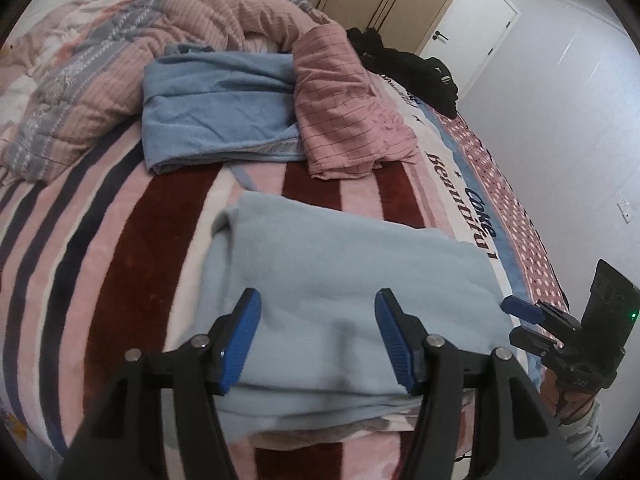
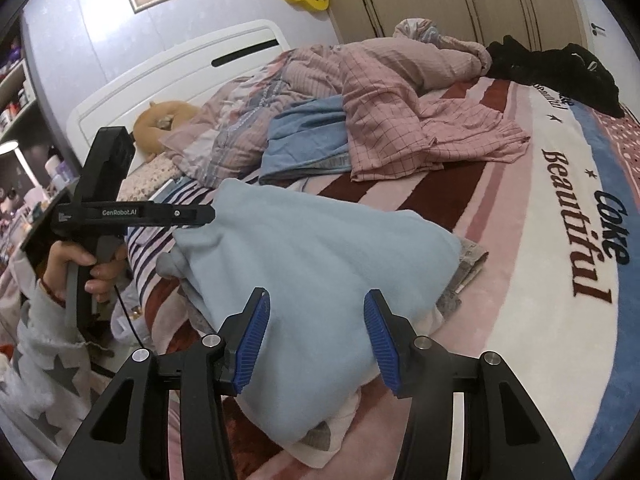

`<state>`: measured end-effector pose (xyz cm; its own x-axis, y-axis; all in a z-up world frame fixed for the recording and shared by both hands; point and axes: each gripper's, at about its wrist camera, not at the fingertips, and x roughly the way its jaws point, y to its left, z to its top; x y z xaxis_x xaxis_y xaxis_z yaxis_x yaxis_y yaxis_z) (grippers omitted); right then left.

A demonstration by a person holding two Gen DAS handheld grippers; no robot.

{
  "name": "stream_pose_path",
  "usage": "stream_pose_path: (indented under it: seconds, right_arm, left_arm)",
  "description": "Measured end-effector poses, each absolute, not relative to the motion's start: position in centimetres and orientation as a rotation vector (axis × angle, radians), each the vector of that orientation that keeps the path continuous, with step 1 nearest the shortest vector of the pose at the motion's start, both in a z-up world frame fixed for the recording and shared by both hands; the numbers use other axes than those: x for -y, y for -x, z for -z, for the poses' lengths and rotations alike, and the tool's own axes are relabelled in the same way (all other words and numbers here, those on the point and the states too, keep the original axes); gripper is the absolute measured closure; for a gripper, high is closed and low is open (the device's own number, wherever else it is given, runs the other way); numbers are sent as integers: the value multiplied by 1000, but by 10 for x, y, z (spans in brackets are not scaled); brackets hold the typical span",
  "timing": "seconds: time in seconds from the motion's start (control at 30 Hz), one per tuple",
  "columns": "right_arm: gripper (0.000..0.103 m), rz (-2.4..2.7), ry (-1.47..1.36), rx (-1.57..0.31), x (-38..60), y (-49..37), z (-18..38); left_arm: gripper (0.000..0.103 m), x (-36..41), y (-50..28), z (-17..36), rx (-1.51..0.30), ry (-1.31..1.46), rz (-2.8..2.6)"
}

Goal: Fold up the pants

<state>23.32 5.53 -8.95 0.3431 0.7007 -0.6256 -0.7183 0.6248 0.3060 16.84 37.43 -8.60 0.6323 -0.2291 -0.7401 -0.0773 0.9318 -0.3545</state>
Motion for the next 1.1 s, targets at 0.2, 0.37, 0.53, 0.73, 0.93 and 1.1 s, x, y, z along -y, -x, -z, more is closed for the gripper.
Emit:
stream_pose_path:
  seconds: [0.2, 0.37, 0.53, 0.73, 0.93, 1.1]
  right_arm:
    - [46, -900, 26, -769, -28, -221, 82]
    - [39, -866, 16, -726, 11, -207, 71]
    - [29, -816, -3, -650, 61, -185, 50]
    - [18, -721, 19, -503, 120, -142, 20]
    - [1, -565, 104, -310, 162, -86, 2]
    - [1, -491, 99, -245, 183, -61, -1]
  left_arm:
    - [36, -327, -146, 65, -820, 312, 70]
    - [23, -274, -122, 43, -743, 259, 68]
    - [14, -220, -95, 17, -621, 223, 84]
    - [1, -158, -57, -2, -445, 188, 50]
    - [1, -116, -24, -4, -301, 137, -38]
    - [1, -97, -20, 1, -301, 96, -42]
